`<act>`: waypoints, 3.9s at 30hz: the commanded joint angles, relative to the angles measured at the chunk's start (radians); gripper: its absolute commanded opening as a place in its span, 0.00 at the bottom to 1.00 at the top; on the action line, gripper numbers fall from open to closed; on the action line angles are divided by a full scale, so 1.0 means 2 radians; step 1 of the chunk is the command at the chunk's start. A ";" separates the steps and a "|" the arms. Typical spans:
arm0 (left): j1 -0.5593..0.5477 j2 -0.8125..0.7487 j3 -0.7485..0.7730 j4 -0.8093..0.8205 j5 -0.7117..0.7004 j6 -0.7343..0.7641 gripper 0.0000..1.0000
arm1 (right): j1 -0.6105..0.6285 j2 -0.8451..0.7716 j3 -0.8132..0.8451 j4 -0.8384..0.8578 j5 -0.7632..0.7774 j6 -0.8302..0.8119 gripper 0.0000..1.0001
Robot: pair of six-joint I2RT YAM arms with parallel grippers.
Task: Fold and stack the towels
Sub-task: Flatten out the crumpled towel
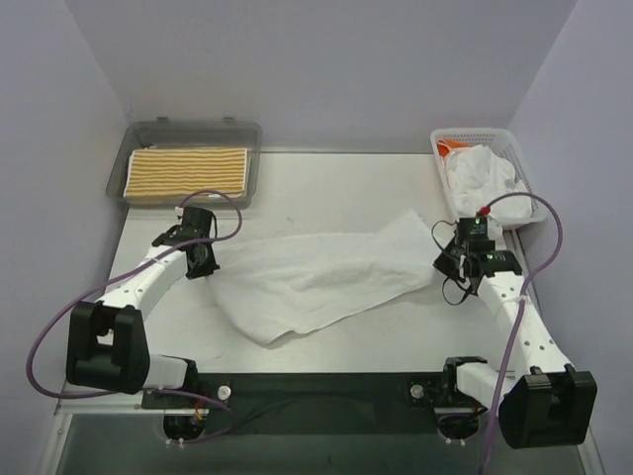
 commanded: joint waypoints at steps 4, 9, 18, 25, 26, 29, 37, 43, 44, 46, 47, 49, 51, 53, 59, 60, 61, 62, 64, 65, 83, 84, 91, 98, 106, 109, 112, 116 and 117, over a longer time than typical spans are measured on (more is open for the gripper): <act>0.001 -0.059 0.003 -0.054 0.017 0.015 0.00 | -0.008 -0.103 -0.091 -0.127 0.005 0.046 0.06; 0.001 -0.103 0.011 -0.063 0.026 0.021 0.05 | -0.009 -0.245 -0.104 -0.185 0.030 0.080 0.14; -0.011 -0.131 0.054 -0.079 0.045 0.047 0.80 | -0.008 -0.252 -0.059 -0.185 0.032 0.047 0.57; -0.108 -0.069 0.117 -0.042 0.042 0.058 0.80 | 0.045 -0.097 -0.034 -0.088 -0.021 -0.014 0.55; -0.119 -0.037 0.131 -0.036 0.043 0.059 0.79 | 0.064 -0.070 -0.024 -0.085 0.016 -0.011 0.55; -0.141 0.029 0.142 -0.015 0.060 0.055 0.77 | 0.122 0.037 0.009 -0.068 0.048 -0.002 0.54; -0.142 0.122 0.117 0.027 0.081 0.013 0.74 | 0.150 0.250 0.085 -0.022 0.052 -0.013 0.53; -0.142 0.148 0.090 0.033 0.081 -0.023 0.73 | 0.133 0.395 0.210 -0.019 0.020 -0.037 0.54; -0.141 0.148 0.087 0.034 0.084 -0.027 0.73 | 0.127 0.413 0.229 -0.019 0.008 -0.039 0.55; -0.141 0.148 0.081 0.037 0.092 -0.040 0.73 | 0.111 0.472 0.299 -0.022 -0.010 -0.047 0.56; -0.141 0.146 0.077 0.039 0.100 -0.044 0.73 | 0.106 0.493 0.332 -0.028 -0.037 -0.048 0.56; -0.142 0.140 0.071 0.047 0.109 -0.056 0.74 | 0.094 0.549 0.426 -0.045 -0.056 -0.051 0.58; -0.142 0.128 0.062 0.061 0.128 -0.066 0.75 | 0.090 0.599 0.487 -0.054 -0.101 -0.054 0.60; -0.142 0.115 0.057 0.070 0.150 -0.068 0.76 | 0.090 0.624 0.567 -0.054 -0.135 -0.070 0.61; -0.143 0.053 0.041 0.084 0.160 -0.065 0.77 | 0.131 0.558 0.574 -0.049 -0.080 -0.159 0.62; -0.142 0.045 0.038 0.080 0.154 -0.059 0.78 | 0.135 0.518 0.556 -0.048 -0.070 -0.159 0.62; -0.142 0.029 0.034 0.076 0.141 -0.057 0.78 | 0.137 0.496 0.532 -0.046 -0.064 -0.157 0.62; -0.142 0.022 0.031 0.070 0.140 -0.054 0.78 | 0.140 0.475 0.485 -0.045 -0.065 -0.150 0.62; -0.140 0.005 0.022 0.056 0.111 -0.049 0.78 | 0.152 0.411 0.426 -0.043 -0.067 -0.135 0.61; -0.138 0.001 0.018 0.052 0.108 -0.048 0.78 | 0.159 0.390 0.365 -0.041 -0.068 -0.127 0.61; -0.116 -0.223 -0.094 -0.062 0.066 -0.114 0.77 | 0.414 0.178 0.103 0.010 -0.030 -0.140 0.58; -0.104 -0.226 -0.087 -0.069 0.059 -0.102 0.79 | 0.464 0.177 0.110 0.010 -0.015 -0.160 0.59; 0.057 -0.235 -0.048 -0.055 0.096 -0.025 0.95 | 0.614 0.246 0.195 0.016 0.050 -0.271 0.58; 0.098 -0.220 -0.061 0.008 0.085 -0.006 0.98 | 0.663 0.356 0.264 0.021 0.034 -0.319 0.53; 0.098 -0.235 -0.099 0.034 0.067 -0.001 0.98 | 0.670 0.426 0.302 0.027 0.062 -0.358 0.47; 0.098 -0.225 -0.096 0.034 0.075 -0.001 0.97 | 0.670 0.436 0.302 0.029 0.087 -0.367 0.30; 0.098 -0.218 -0.094 0.034 0.079 0.001 0.97 | 0.662 0.413 0.299 0.029 0.091 -0.368 0.05; 0.098 -0.218 -0.095 0.036 0.083 0.002 0.98 | 0.609 0.358 0.284 0.031 -0.009 -0.330 0.05; 0.098 -0.218 -0.096 0.037 0.085 0.002 0.98 | 0.574 0.351 0.279 0.035 -0.042 -0.297 0.05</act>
